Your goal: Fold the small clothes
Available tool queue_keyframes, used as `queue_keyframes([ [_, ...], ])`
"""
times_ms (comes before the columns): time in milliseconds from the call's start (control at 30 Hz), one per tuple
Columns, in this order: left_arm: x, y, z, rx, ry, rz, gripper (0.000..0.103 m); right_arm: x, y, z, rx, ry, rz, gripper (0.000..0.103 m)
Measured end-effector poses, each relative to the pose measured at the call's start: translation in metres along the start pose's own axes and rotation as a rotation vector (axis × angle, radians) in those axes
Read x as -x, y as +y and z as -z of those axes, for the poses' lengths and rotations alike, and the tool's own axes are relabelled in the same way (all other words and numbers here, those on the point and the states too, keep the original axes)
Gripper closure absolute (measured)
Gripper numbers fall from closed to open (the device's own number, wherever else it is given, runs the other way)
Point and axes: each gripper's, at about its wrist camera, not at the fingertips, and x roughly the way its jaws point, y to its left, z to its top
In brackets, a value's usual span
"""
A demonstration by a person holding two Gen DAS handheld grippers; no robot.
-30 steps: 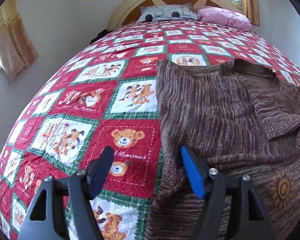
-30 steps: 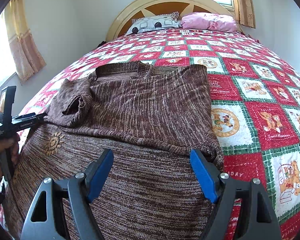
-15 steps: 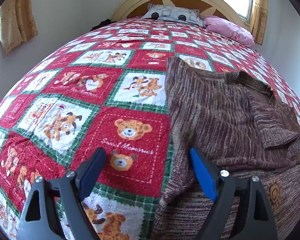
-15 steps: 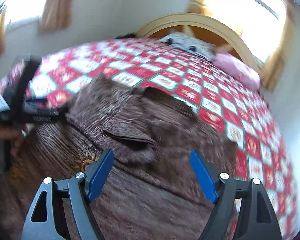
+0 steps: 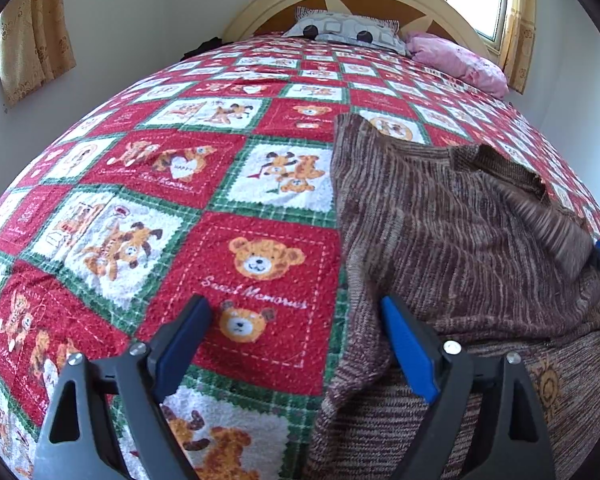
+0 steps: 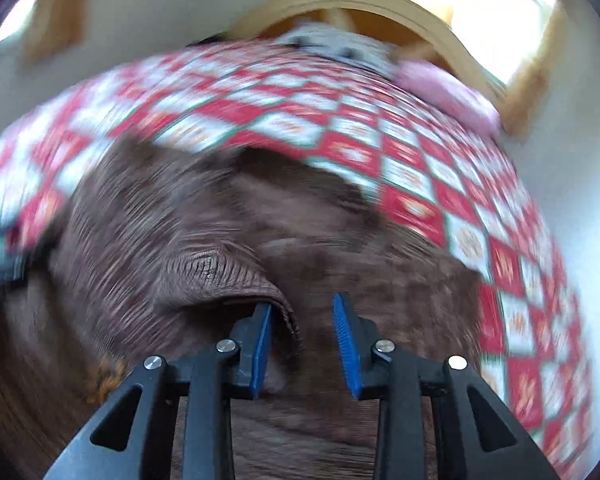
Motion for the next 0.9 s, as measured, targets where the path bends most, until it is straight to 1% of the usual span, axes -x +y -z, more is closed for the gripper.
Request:
queue_keyframes([
  [100, 0.000, 0.000, 0.000, 0.000, 0.000, -0.001, 0.013, -0.004, -0.052, 0.008, -0.229, 0.023, -0.012, 0.071],
  [133, 0.000, 0.000, 0.000, 0.000, 0.000, 0.000, 0.013, -0.006, -0.062, 0.014, -0.265, 0.038, -0.009, 0.071],
  [167, 0.000, 0.000, 0.000, 0.000, 0.000, -0.001, 0.013, -0.009, -0.071, 0.020, -0.274, 0.059, 0.004, 0.071],
  [233, 0.000, -0.001, 0.000, -0.002, -0.001, -0.003, 0.013, -0.011, -0.073, 0.025, -0.259, 0.057, 0.012, 0.071],
  [267, 0.000, 0.000, 0.000, -0.003, -0.001, -0.005, 0.013, -0.008, -0.072, 0.027, -0.259, 0.039, -0.006, 0.069],
  [300, 0.000, 0.000, 0.001, -0.003, -0.001, -0.006, 0.013, -0.002, -0.068, 0.027, -0.254, 0.012, -0.038, 0.064],
  [333, 0.000, 0.000, 0.000, -0.004, -0.001, -0.007, 0.013, 0.005, -0.060, 0.024, -0.232, -0.016, -0.069, 0.044],
  [367, 0.000, 0.000, 0.000, -0.004, -0.001, -0.007, 0.013, 0.011, -0.047, 0.019, -0.192, -0.041, -0.100, 0.030],
  [433, 0.000, 0.000, 0.000, -0.003, -0.001, -0.006, 0.013, 0.018, -0.016, 0.009, -0.083, -0.067, -0.176, 0.030],
  [467, 0.000, 0.000, 0.000, -0.003, -0.002, -0.006, 0.013, 0.020, 0.002, 0.006, -0.015, -0.075, -0.188, 0.030],
  [533, 0.000, 0.000, 0.000, -0.003, -0.002, -0.006, 0.013, 0.015, 0.035, 0.000, 0.107, -0.076, -0.155, 0.030],
  [567, 0.000, 0.000, 0.000, -0.003, -0.002, -0.006, 0.013, 0.006, 0.044, -0.005, 0.140, -0.055, -0.149, 0.030],
  [600, 0.000, 0.000, 0.000, -0.002, -0.002, -0.006, 0.012, -0.006, 0.047, -0.010, 0.146, -0.024, -0.122, 0.030],
  [667, 0.000, 0.000, 0.000, -0.002, -0.003, -0.006, 0.012, -0.034, 0.033, -0.022, 0.092, 0.048, -0.012, 0.030],
  [700, 0.000, 0.000, 0.000, -0.003, -0.002, -0.006, 0.012, -0.043, 0.015, -0.028, 0.029, 0.059, 0.048, 0.030],
  [767, 0.000, 0.000, 0.000, 0.000, -0.003, -0.003, 0.012, -0.039, -0.030, -0.035, -0.149, 0.015, 0.145, 0.030],
  [800, 0.000, 0.000, 0.000, 0.000, -0.003, -0.003, 0.012, -0.033, -0.053, -0.034, -0.232, -0.003, 0.163, 0.030],
  [833, 0.000, 0.000, 0.000, 0.000, -0.003, -0.004, 0.011, -0.029, -0.063, -0.033, -0.254, -0.001, 0.148, 0.030],
  [900, 0.000, 0.001, 0.000, 0.001, -0.003, -0.003, 0.011, -0.022, -0.070, -0.028, -0.238, 0.008, 0.072, 0.030],
])
